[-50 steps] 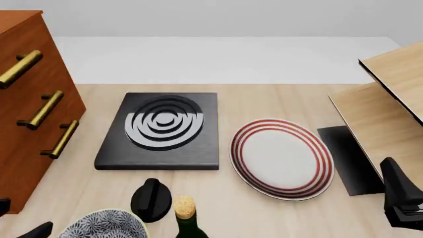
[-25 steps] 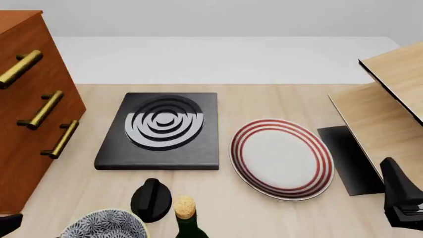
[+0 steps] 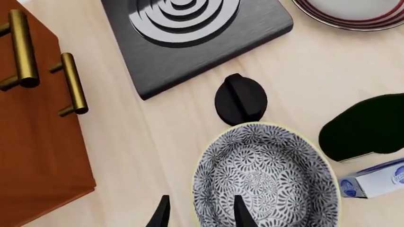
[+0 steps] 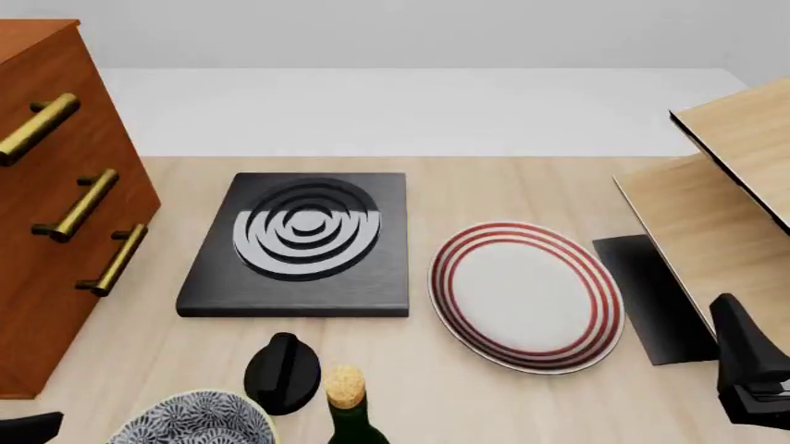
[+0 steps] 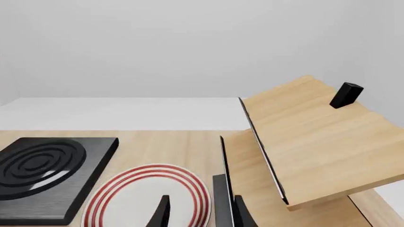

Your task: Pick up the akita bowl and put it on the plate.

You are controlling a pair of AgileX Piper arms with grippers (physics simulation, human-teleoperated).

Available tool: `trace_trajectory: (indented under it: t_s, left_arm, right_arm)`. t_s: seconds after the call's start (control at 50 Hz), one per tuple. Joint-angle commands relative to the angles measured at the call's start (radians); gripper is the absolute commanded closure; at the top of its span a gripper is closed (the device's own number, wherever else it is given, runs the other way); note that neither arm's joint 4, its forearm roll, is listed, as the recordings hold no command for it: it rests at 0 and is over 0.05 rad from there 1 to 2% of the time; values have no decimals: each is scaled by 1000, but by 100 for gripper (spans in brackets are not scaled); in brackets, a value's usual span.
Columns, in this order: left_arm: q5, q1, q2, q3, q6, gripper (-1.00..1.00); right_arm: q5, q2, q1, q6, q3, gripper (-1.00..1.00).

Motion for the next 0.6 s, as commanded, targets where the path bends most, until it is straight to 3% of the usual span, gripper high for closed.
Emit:
trace_trajectory:
  t_s: [0.02,0.28,0.6]
  left_arm:
    - [-69,-5,39,50,-28,-100]
    - [-148,-13,97,83,-28,-100]
    - [-162,-3,106,103,-20,-100]
  right_arm:
    - [0,0,0,0,0,-100]
    - [0,0,0,0,0,-100]
    - [0,0,0,0,0,-100]
